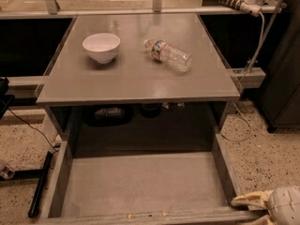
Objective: Open top drawer
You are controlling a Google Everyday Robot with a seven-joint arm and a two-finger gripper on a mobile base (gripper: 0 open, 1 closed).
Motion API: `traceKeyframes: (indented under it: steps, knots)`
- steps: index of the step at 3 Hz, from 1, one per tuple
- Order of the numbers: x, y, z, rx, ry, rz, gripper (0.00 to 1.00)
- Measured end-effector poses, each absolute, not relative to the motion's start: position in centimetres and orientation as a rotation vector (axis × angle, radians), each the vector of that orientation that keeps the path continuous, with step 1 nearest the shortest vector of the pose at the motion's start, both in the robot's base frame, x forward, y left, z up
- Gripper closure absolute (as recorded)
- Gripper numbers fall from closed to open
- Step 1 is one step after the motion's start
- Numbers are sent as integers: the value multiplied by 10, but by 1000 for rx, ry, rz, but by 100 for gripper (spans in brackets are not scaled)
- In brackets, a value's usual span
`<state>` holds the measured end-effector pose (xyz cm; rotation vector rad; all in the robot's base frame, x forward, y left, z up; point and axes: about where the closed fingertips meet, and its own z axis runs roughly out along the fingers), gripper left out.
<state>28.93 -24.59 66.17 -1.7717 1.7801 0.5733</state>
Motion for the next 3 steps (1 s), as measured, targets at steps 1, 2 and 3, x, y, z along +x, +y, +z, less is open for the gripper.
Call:
traceKeyframes:
  steps: [1, 2, 3]
  knots:
    - [289, -246, 662, -1772, 1780, 573, 12]
    - [289, -246, 662, -1772, 1780, 573, 0]
    - [289, -246, 662, -1772, 1780, 573, 0]
